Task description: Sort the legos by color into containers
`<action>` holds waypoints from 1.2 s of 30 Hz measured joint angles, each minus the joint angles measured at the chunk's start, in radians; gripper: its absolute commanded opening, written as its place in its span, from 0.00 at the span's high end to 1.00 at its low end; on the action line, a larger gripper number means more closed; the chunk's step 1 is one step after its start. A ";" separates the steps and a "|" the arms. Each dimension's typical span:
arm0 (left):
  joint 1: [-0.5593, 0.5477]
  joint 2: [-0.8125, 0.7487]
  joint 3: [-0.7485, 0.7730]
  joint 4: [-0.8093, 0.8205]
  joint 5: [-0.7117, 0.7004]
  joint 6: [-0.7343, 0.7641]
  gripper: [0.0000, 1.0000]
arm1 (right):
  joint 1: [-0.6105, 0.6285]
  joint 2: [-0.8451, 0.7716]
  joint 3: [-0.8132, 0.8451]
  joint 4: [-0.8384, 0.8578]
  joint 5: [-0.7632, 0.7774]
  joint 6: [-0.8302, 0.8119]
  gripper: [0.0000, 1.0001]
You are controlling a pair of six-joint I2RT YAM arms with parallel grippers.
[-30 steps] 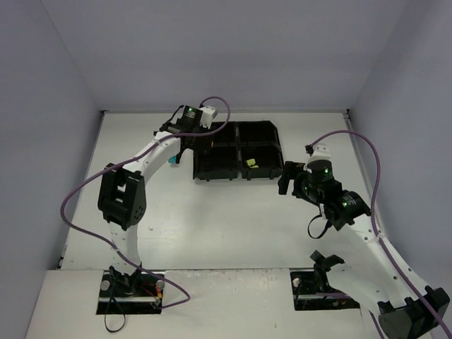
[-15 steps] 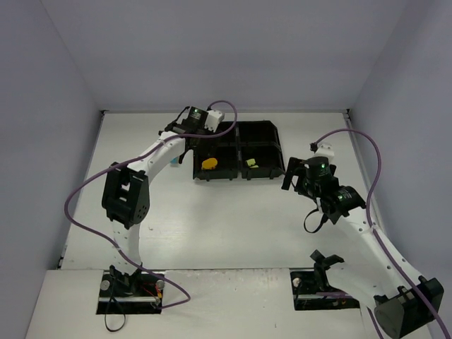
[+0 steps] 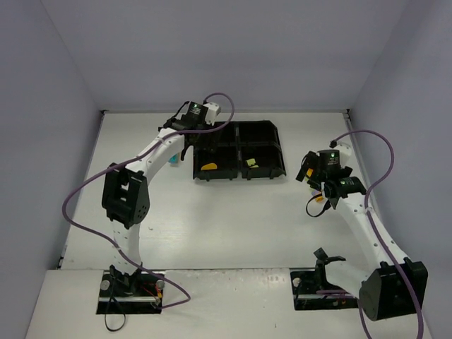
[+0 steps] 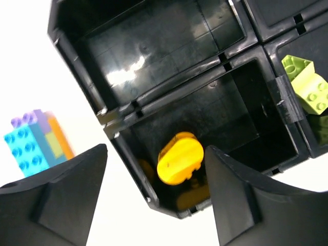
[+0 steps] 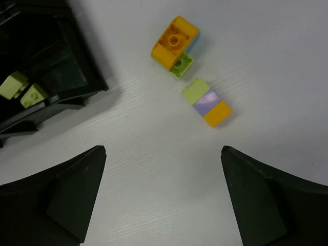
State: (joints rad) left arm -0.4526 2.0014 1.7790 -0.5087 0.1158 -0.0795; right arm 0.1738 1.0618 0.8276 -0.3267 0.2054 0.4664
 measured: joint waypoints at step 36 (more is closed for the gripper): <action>-0.006 -0.609 -0.403 -0.139 -0.069 -0.220 0.25 | -0.201 0.510 -0.032 0.251 -0.143 -0.167 0.08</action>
State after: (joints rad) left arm -0.4591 1.3922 1.3762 -0.6476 0.0471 -0.3000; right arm -0.0269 1.5715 0.7959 -0.0753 0.0628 0.2996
